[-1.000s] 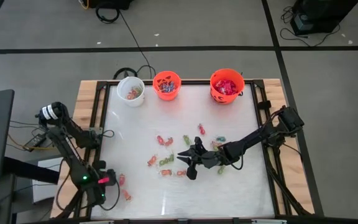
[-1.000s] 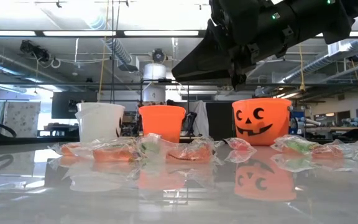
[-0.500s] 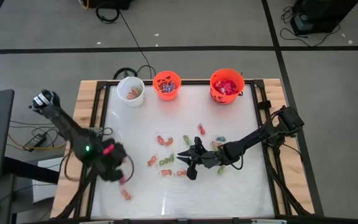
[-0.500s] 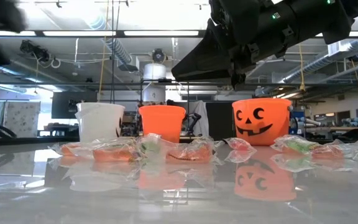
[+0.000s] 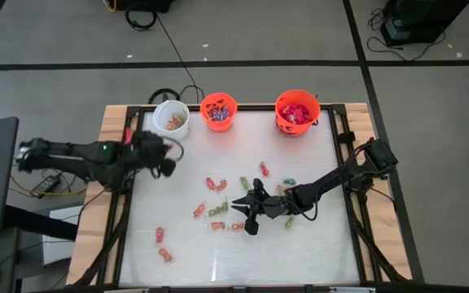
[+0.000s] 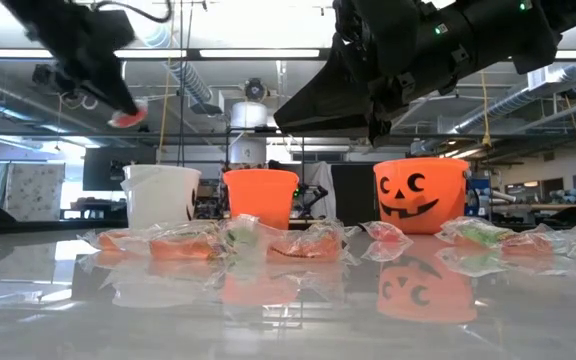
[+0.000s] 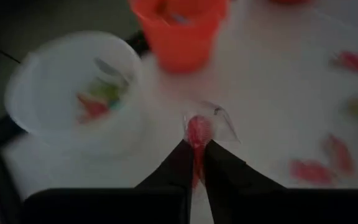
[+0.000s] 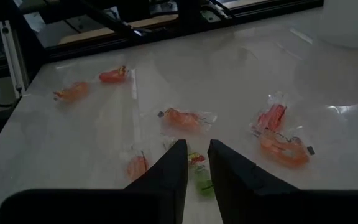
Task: Sort candy by brand, put in halloween buckets
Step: Put the red gummy into the white bucket, then put the orange gummy into the white bin
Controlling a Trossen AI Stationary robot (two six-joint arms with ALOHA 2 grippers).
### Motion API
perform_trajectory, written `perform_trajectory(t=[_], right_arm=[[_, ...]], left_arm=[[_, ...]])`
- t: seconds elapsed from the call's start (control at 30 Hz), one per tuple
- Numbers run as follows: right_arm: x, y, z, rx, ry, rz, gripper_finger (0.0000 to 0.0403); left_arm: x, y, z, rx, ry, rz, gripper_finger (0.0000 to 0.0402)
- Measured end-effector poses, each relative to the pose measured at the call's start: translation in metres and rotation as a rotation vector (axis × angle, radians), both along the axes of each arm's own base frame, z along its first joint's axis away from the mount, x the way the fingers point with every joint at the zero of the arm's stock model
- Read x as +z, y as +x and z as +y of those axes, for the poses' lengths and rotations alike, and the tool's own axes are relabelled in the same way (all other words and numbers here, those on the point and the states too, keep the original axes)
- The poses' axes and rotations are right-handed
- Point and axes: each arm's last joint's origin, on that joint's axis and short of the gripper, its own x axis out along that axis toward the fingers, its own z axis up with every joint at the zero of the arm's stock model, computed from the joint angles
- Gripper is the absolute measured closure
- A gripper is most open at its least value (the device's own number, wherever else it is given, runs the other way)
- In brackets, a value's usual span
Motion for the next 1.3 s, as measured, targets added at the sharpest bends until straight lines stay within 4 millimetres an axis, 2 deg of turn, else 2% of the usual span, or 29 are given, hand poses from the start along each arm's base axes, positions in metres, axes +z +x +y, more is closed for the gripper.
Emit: perform_trajectory(t=[0.13,0.33,0.57,0.7,0.8,0.93,1.1,1.3], right_arm=[[0.000,0.000,0.000,0.001,-0.003,0.000,0.0323],[0.000,0.000,0.000,0.006,-0.001,0.001,0.0323],[0.000,0.000,0.000,0.016,-0.018,0.005,0.0323],[-0.001,0.000,0.000,0.021,-0.031,0.016,0.0323],[-0.001,0.000,-0.001,0.023,-0.047,0.022,0.0323],[-0.001,0.002,-0.007,0.025,-0.062,0.027,0.0323],[-0.002,0.005,-0.017,0.047,-0.041,0.035,0.0323],[-0.002,0.008,-0.026,0.071,-0.043,0.042,0.0323]], left_arm=[[0.010,0.006,0.026,0.069,0.093,-0.033,0.0353],[0.019,0.011,0.068,0.117,0.147,-0.086,0.0313],[0.008,0.008,0.120,0.211,0.115,-0.041,0.0295],[-0.001,0.006,0.137,0.264,0.072,-0.014,0.0295],[-0.003,0.007,0.135,0.188,0.028,-0.022,0.0295],[0.004,0.009,0.120,0.023,-0.017,-0.083,0.0295],[0.009,0.003,0.085,-0.169,-0.108,-0.095,0.0295],[0.003,-0.005,0.040,-0.224,-0.359,-0.059,0.0296]])
